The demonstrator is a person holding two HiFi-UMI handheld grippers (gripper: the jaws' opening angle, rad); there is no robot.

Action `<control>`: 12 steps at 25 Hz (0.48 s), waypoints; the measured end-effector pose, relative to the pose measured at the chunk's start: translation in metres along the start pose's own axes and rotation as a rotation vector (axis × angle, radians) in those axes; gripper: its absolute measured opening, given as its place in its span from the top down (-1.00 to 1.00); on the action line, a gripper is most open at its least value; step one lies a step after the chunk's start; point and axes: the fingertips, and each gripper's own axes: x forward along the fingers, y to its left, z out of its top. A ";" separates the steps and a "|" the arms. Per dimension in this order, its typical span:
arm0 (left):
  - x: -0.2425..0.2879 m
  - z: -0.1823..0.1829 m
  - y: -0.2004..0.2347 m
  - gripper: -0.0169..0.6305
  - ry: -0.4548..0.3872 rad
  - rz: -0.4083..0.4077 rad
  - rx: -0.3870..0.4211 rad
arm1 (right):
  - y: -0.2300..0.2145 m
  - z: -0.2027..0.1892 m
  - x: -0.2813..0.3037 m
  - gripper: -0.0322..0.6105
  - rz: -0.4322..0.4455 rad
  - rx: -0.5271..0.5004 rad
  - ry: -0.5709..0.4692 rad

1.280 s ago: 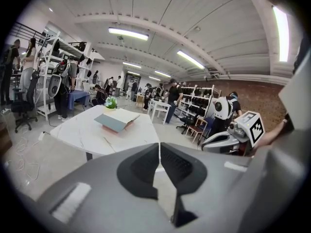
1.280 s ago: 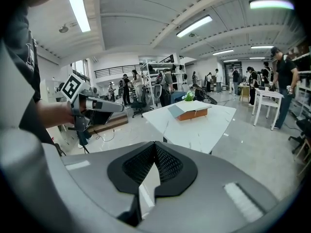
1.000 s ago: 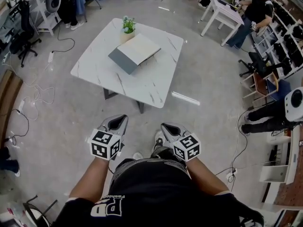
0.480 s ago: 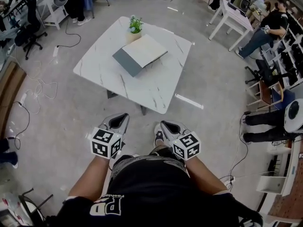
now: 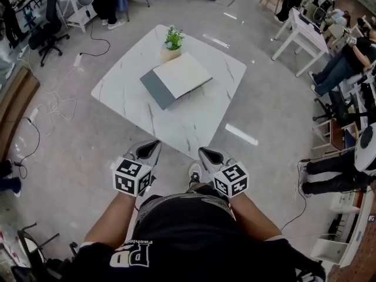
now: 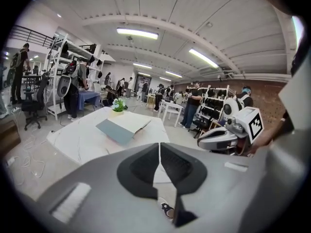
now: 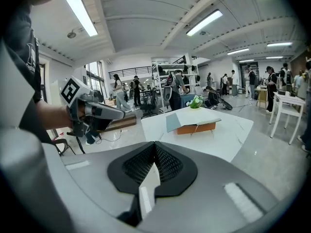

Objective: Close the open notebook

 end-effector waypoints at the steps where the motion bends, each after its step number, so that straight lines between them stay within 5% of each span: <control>1: 0.006 0.006 0.000 0.74 -0.004 0.008 -0.003 | -0.008 0.005 0.002 0.90 0.009 -0.005 0.000; 12: 0.062 0.048 0.003 0.74 -0.021 0.121 -0.056 | -0.083 0.035 0.026 0.90 0.129 -0.033 0.012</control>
